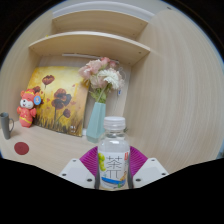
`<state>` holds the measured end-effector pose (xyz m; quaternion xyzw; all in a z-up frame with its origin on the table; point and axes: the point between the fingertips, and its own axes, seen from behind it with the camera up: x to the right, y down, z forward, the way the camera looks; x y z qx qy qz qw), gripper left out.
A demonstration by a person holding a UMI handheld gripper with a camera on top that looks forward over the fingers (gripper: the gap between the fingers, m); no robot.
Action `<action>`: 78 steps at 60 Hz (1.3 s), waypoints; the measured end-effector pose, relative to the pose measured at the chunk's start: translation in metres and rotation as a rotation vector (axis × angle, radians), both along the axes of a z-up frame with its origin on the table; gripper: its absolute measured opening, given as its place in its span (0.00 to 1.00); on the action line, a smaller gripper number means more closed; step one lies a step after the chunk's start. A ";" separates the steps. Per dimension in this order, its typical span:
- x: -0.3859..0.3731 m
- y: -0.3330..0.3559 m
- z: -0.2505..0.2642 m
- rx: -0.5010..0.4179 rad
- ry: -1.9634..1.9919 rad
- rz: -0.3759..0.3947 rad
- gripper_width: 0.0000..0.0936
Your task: Pour water
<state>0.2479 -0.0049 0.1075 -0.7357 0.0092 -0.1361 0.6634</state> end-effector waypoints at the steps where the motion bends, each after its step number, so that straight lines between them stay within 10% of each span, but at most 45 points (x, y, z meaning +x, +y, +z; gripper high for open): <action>1: -0.004 0.001 0.003 -0.003 -0.019 0.003 0.41; 41: -0.379 0.053 0.092 0.140 -1.485 0.380 0.41; 78: -0.443 0.048 0.074 0.299 -2.122 0.385 0.41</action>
